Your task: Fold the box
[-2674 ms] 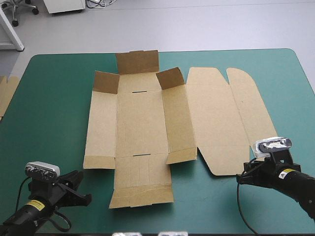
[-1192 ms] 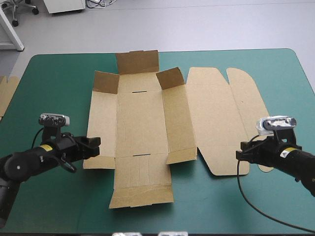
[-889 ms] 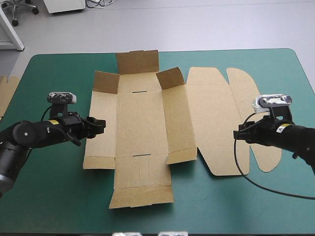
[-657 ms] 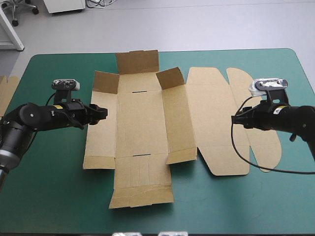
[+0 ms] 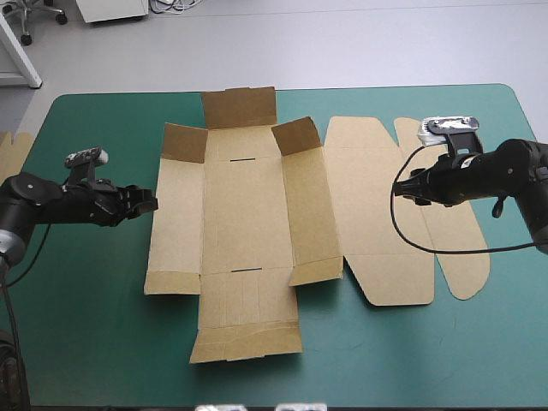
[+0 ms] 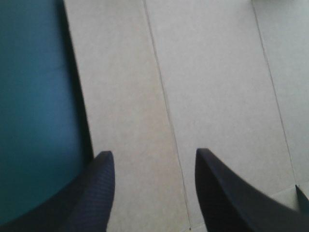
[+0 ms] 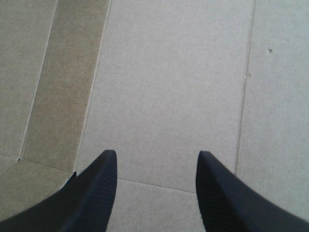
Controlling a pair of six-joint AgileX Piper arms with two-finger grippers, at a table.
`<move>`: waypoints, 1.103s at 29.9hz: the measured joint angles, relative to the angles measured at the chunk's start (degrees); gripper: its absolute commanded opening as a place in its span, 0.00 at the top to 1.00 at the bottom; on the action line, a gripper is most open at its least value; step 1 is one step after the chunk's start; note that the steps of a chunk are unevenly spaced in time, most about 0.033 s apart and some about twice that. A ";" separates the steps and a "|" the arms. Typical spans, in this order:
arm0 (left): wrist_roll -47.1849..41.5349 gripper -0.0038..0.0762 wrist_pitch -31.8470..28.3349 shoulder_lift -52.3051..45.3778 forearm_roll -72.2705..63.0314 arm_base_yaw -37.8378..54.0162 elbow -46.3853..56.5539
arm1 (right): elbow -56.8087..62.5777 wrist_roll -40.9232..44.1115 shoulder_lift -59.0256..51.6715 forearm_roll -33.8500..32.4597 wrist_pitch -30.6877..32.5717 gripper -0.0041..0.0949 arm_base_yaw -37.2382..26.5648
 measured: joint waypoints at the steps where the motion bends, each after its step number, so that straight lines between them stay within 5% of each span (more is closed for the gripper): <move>1: 0.66 0.48 0.68 0.00 -0.65 1.49 0.98 | 0.00 -0.08 0.00 0.00 0.03 0.46 0.00; 7: 4.54 0.44 2.27 0.06 -3.88 6.03 6.06 | -0.05 -0.93 0.94 0.00 0.48 0.34 0.00; 33: 10.44 0.43 3.02 13.80 -8.42 2.46 7.10 | -0.05 -0.82 1.49 -1.27 2.11 0.34 0.00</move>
